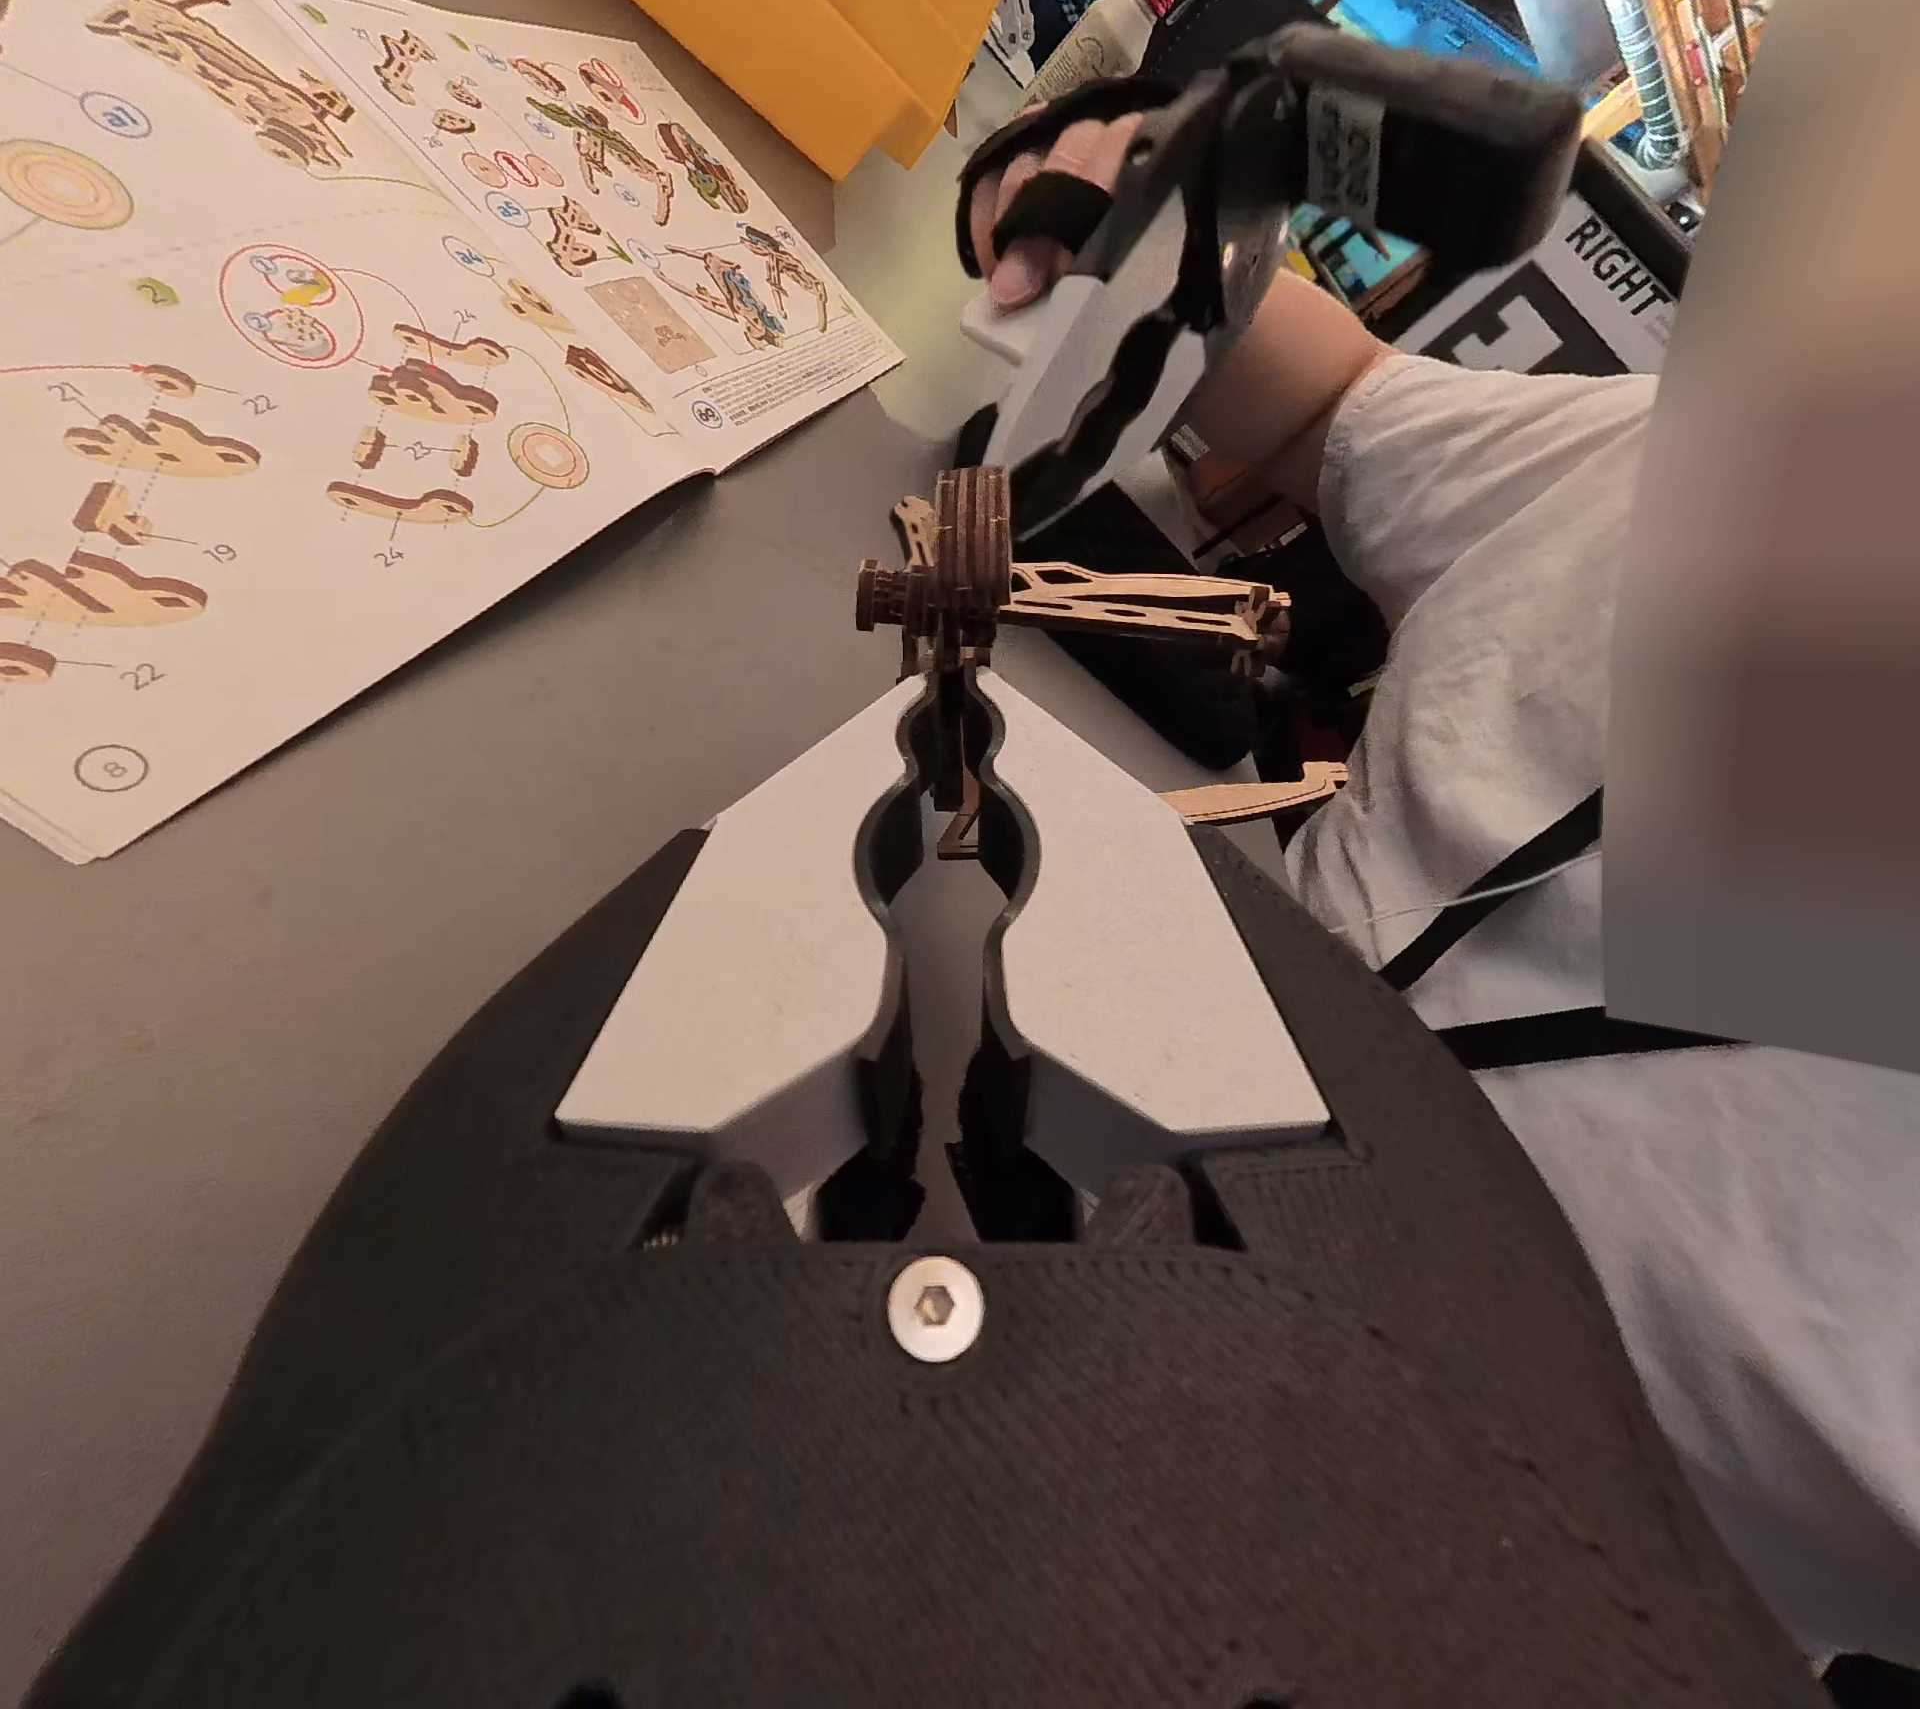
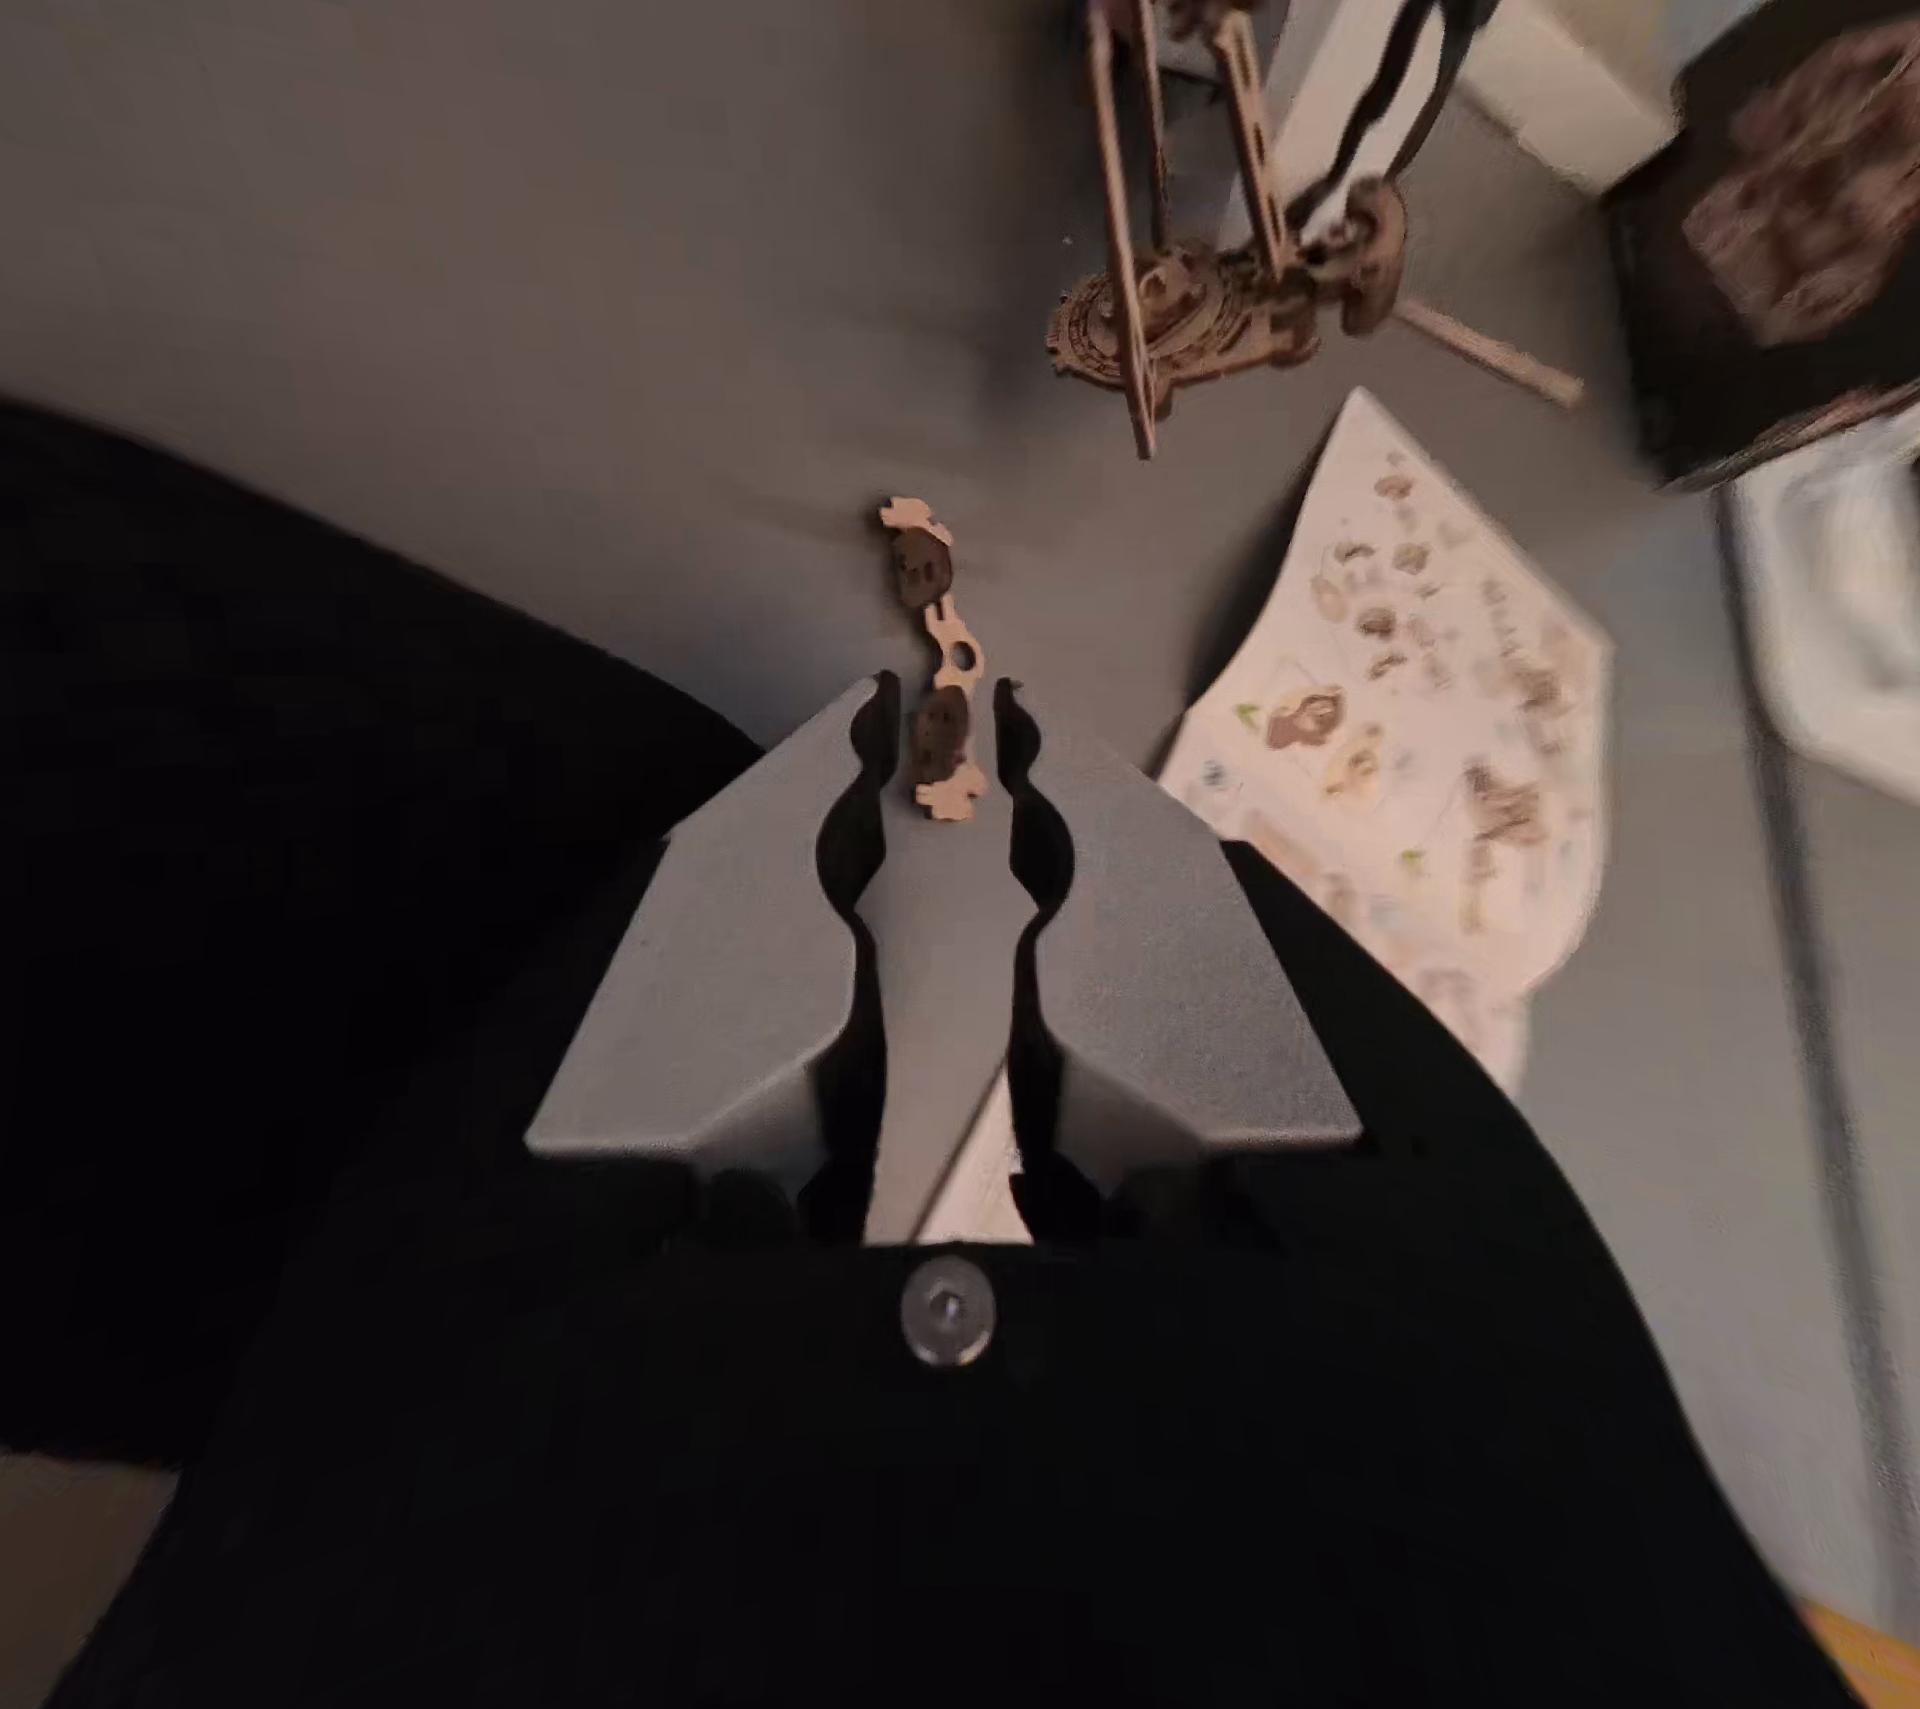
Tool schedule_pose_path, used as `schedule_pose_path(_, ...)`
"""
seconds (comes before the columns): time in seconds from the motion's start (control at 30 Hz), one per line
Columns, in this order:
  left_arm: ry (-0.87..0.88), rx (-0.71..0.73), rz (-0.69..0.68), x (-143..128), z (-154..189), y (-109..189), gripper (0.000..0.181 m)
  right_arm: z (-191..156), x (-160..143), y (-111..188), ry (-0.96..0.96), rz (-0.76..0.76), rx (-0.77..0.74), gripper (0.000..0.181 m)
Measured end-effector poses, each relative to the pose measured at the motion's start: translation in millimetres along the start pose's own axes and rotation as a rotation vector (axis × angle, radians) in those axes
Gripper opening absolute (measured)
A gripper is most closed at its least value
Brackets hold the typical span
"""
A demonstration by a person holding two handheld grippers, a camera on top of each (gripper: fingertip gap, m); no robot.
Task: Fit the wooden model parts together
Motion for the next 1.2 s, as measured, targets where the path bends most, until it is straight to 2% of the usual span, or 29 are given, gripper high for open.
schedule_pose_path(0.03,-0.002,-0.003,0.002,0.5,0.9,0.1,0.000,1.8,5.0,3.7,-0.120,0.009,0.046,0.016)
schedule_pose_path(0.1,-0.007,-0.006,0.011,2.0,2.8,0.9,0.000,19.1,13.8,6.3,-0.418,-0.017,0.011,0.018)
schedule_pose_path(0.17,-0.017,-0.012,0.018,3.8,5.4,2.9,0.000,14.4,34.0,3.2,-0.552,-0.003,0.081,0.020)
schedule_pose_path(0.23,-0.025,-0.013,0.027,5.3,7.5,6.2,0.000,7.4,50.0,-4.3,-0.423,0.008,0.046,0.020)
schedule_pose_path(0.3,-0.028,-0.014,0.040,6.4,8.9,10.6,0.000,6.6,45.3,-14.8,-0.218,-0.110,-0.048,0.019)
schedule_pose_path(0.43,-0.017,-0.015,0.043,5.2,11.2,18.6,0.000,-10.2,40.5,-36.5,-0.011,-0.276,0.004,0.018)
schedule_pose_path(0.53,-0.021,-0.021,0.038,5.3,14.7,22.0,0.000,-10.5,26.9,-46.2,0.177,-0.479,-0.024,0.017)
schedule_pose_path(0.6,-0.024,-0.032,0.037,6.2,17.0,22.0,0.000,-12.9,24.1,-51.8,0.202,-0.526,-0.004,0.013)
schedule_pose_path(0.73,-0.033,-0.051,0.016,4.4,21.0,20.1,0.000,-13.1,33.2,-54.9,0.289,-0.469,0.004,0.007)
schedule_pose_path(0.8,-0.038,-0.058,0.014,4.6,22.9,19.9,0.000,-21.7,53.6,-54.1,0.349,-0.270,0.015,0.007)
schedule_pose_path(0.9,-0.044,-0.061,0.018,5.6,24.3,21.8,0.000,-37.4,88.6,-41.3,0.314,0.117,0.023,0.007)
schedule_pose_path(0.93,-0.044,-0.060,0.023,6.2,24.1,22.7,0.000,-42.6,91.6,-38.5,0.307,0.159,0.041,0.007)
schedule_pose_path(1.07,-0.034,-0.058,0.033,7.1,22.0,24.9,0.000,-63.5,83.5,-37.8,0.484,0.084,0.116,0.007)
schedule_pose_path(1.2,-0.035,-0.050,0.028,6.5,21.0,24.7,0.000,-70.8,75.5,-35.1,0.568,-0.016,0.192,0.007)
Point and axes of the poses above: each gripper's, where its closed fingertips meet, y back along the fingers, x out of its top, z = x × y across the jaws, the point moved 4 cm from there along y, back along the fingers, and after that the axes turned 3 degrees about -x, right-handed, at the moved point
